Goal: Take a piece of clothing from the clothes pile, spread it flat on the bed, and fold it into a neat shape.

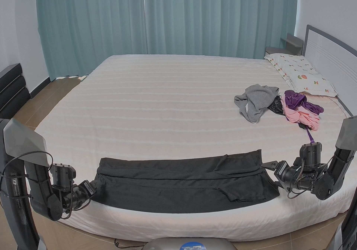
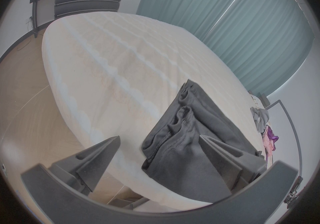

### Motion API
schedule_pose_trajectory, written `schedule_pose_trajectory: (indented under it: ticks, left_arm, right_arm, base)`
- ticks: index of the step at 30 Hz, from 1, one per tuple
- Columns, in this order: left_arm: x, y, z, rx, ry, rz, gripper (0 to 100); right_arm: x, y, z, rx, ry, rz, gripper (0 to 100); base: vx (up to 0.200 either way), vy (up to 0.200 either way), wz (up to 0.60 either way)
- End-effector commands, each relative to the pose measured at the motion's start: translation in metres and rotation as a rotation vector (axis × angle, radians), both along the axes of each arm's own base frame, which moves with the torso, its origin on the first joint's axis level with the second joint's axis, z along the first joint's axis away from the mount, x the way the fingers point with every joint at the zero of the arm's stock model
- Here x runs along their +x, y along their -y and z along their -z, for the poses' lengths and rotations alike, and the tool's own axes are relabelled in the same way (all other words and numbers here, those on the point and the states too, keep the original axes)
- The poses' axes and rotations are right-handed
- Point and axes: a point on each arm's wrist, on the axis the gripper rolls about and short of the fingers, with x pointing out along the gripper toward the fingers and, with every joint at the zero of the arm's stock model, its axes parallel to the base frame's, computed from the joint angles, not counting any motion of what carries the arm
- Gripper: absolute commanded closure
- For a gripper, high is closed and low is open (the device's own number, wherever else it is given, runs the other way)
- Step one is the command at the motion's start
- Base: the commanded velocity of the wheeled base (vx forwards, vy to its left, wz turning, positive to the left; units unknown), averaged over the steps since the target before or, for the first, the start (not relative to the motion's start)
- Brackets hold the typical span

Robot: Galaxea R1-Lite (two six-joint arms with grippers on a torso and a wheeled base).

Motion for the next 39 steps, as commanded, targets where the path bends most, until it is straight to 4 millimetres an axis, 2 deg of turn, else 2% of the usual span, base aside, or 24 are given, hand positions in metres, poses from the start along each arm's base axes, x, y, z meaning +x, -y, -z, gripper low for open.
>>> schedule_pose_trajectory:
  ticks: [1, 3, 8, 9, 14, 15, 16, 18, 27, 28, 33, 39]
  left_arm:
    - [0.005, -0.001, -0.032, -0.008, 0.128, -0.001, 0]
    - [0.009, 0.001, -0.042, -0.010, 0.163, 0.010, 0]
    - [0.027, 0.012, -0.044, -0.013, 0.152, 0.052, 0]
    - [0.041, 0.016, -0.041, -0.013, 0.137, 0.067, 0]
    - [0.064, 0.022, -0.020, 0.026, 0.070, 0.115, 0]
    - [0.064, 0.022, -0.020, 0.026, 0.070, 0.115, 0]
    - [0.068, 0.024, -0.010, 0.035, 0.051, 0.128, 0]
    - [0.069, 0.024, -0.003, 0.047, 0.037, 0.139, 0]
    - [0.069, 0.023, 0.000, 0.042, 0.029, 0.155, 0]
    - [0.069, 0.023, 0.000, 0.042, 0.027, 0.155, 100]
    - [0.066, 0.017, -0.009, 0.037, 0.042, 0.135, 100]
    - [0.068, 0.012, -0.010, 0.039, 0.051, 0.117, 100]
  right_arm:
    - [0.002, 0.000, -0.001, 0.002, 0.007, -0.001, 0]
    - [0.002, 0.000, -0.002, 0.002, 0.012, -0.001, 0]
    - [0.002, 0.000, -0.001, 0.002, 0.010, -0.001, 0]
    - [0.002, 0.000, -0.001, 0.002, 0.009, -0.001, 0]
    - [0.001, 0.000, -0.001, 0.002, 0.006, -0.003, 0]
    - [0.001, 0.000, -0.001, 0.002, 0.006, -0.003, 0]
    - [0.001, 0.000, -0.001, 0.004, 0.005, -0.005, 0]
    - [0.001, -0.001, -0.001, 0.010, 0.003, -0.012, 0]
    - [0.002, -0.002, -0.001, 0.014, 0.006, -0.024, 0]
    - [0.002, -0.002, -0.001, 0.014, 0.006, -0.022, 0]
    - [0.002, -0.002, -0.001, 0.014, 0.004, -0.022, 0]
    - [0.001, -0.002, -0.001, 0.014, 0.004, -0.024, 0]
  base:
    - [0.000, 0.000, 0.00]
    - [0.000, 0.000, 0.00]
    - [0.000, 0.000, 0.00]
    - [0.000, 0.000, 0.00]
    - [0.000, 0.000, 0.00]
    - [0.000, 0.000, 0.00]
    - [0.000, 0.000, 0.00]
    - [0.000, 0.000, 0.00]
    - [0.000, 0.000, 0.00]
    - [0.000, 0.000, 0.00]
    - [0.000, 0.000, 0.00]
    - [0.000, 0.000, 0.00]
